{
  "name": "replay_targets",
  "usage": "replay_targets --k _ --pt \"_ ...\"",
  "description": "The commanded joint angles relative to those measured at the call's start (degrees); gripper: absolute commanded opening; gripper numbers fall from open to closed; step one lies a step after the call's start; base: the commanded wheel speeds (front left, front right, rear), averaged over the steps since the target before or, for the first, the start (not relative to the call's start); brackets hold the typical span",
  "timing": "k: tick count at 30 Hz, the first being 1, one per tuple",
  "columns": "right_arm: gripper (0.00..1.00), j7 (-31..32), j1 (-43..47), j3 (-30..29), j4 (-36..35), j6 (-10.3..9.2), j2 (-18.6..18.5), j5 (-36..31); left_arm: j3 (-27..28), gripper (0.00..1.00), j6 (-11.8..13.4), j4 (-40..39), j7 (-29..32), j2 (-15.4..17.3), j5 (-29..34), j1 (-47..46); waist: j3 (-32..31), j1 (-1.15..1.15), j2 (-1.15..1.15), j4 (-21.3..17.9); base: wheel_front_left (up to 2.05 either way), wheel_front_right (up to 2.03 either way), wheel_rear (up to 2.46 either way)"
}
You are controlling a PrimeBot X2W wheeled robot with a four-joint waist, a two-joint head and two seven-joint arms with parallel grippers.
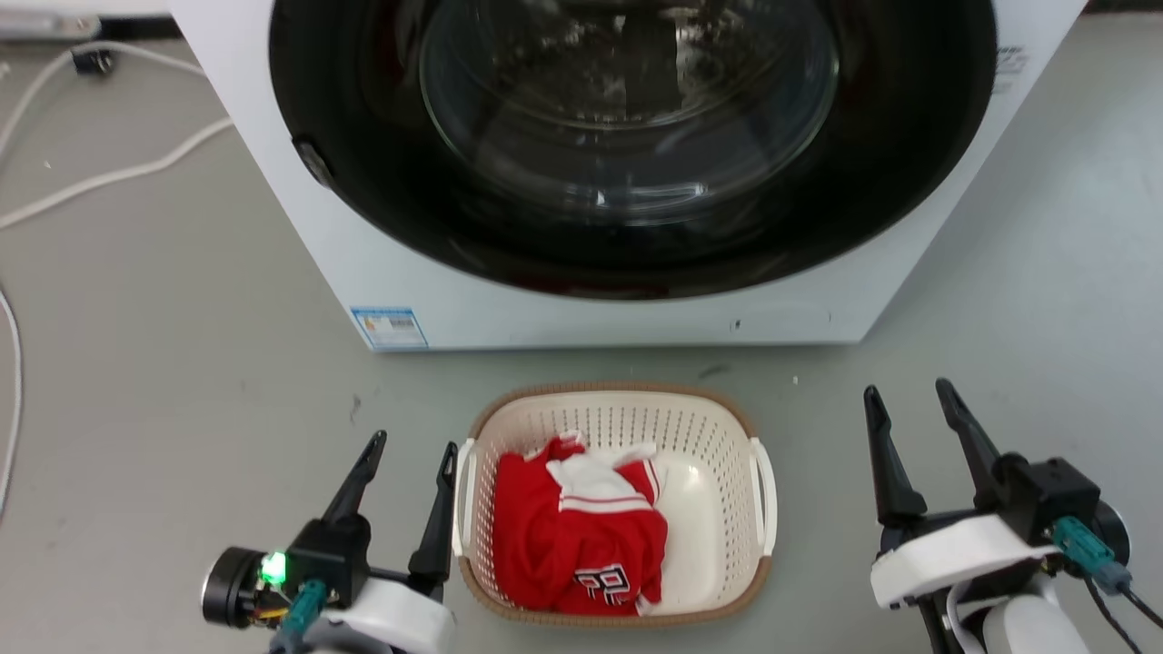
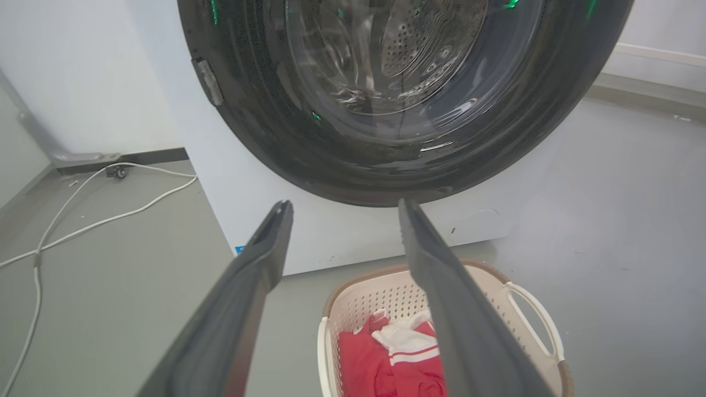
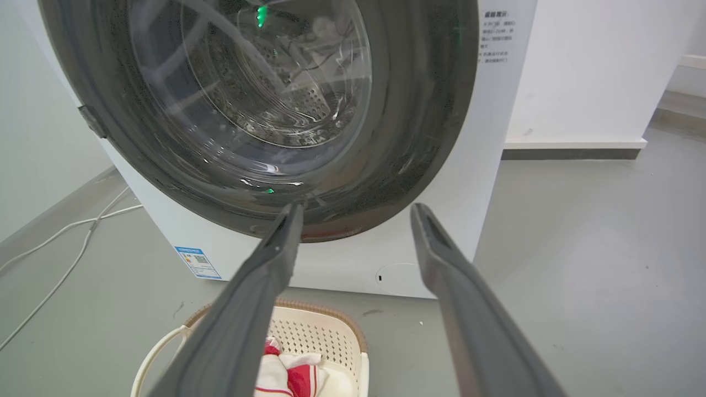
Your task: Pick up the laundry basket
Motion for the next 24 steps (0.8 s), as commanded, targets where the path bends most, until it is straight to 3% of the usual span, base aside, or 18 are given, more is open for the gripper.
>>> replay_targets --k 1,10,17,24 --pt "1.00 -0.1 -1.4 -0.1 0.5 -0.02 0.0 -0.5 0.2 1.00 -0.2 0.6 -0.1 0.4 0.1 -1.3 4.1 0.00 0.00 0.1 0.00 0.00 0.00" --pt "1.00 2.4 -11.3 -0.2 9.1 -0.02 0.0 -0.3 2.0 1.00 -0.9 10.1 -0.2 2.9 -1.7 -13.5 16.9 0.00 0.00 0.5 0.00 0.00 0.00" --pt "1.00 4.0 -19.5 -1.5 19.6 -0.02 0.0 0.4 -0.1 1.00 -1.2 22.9 -0.2 4.9 -4.3 -23.6 24.9 0.00 0.00 0.9 0.00 0.00 0.00" --pt "1.00 5.0 -28.9 -3.4 31.8 -0.02 0.0 0.9 -8.3 1.00 -1.3 36.6 -0.2 6.6 -9.3 -34.6 31.1 0.00 0.00 1.9 0.00 0.00 0.00"
